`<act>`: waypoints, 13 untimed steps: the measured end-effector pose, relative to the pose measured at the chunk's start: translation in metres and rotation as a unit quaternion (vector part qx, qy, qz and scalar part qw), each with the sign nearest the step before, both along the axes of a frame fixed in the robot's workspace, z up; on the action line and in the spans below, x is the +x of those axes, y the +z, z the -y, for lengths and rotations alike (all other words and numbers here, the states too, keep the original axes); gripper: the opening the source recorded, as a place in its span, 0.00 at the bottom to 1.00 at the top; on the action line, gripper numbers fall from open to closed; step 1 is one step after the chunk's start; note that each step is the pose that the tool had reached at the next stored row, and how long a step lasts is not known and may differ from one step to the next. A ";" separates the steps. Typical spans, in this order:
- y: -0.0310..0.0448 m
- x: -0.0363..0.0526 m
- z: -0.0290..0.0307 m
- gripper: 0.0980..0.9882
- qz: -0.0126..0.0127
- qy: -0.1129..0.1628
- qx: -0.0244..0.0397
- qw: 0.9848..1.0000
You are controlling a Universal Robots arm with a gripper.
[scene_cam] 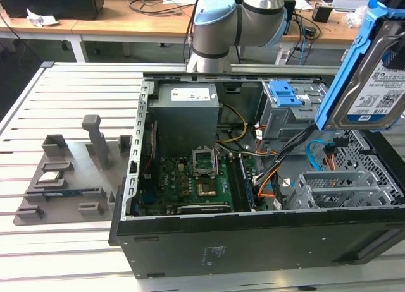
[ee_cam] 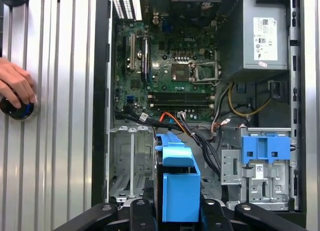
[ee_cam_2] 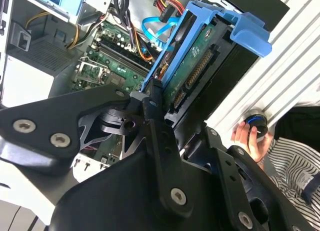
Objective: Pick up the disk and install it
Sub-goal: 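Pick up the disk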
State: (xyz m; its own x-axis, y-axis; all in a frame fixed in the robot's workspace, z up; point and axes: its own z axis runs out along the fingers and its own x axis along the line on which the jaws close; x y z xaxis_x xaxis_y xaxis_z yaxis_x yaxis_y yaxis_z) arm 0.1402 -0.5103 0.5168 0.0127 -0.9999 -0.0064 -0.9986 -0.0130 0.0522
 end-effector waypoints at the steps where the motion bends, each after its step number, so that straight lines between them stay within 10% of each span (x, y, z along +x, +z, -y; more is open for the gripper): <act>1: -0.0007 0.0001 0.0001 0.30 0.000 0.000 0.000 1.000; 13: -0.0150 0.0004 0.0229 0.30 0.000 0.000 0.000 1.000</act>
State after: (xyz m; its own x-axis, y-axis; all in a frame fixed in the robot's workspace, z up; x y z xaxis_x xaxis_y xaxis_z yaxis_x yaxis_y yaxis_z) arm 0.1407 -0.5332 0.5018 0.0127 -0.9999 -0.0065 -0.9985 -0.0130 0.0522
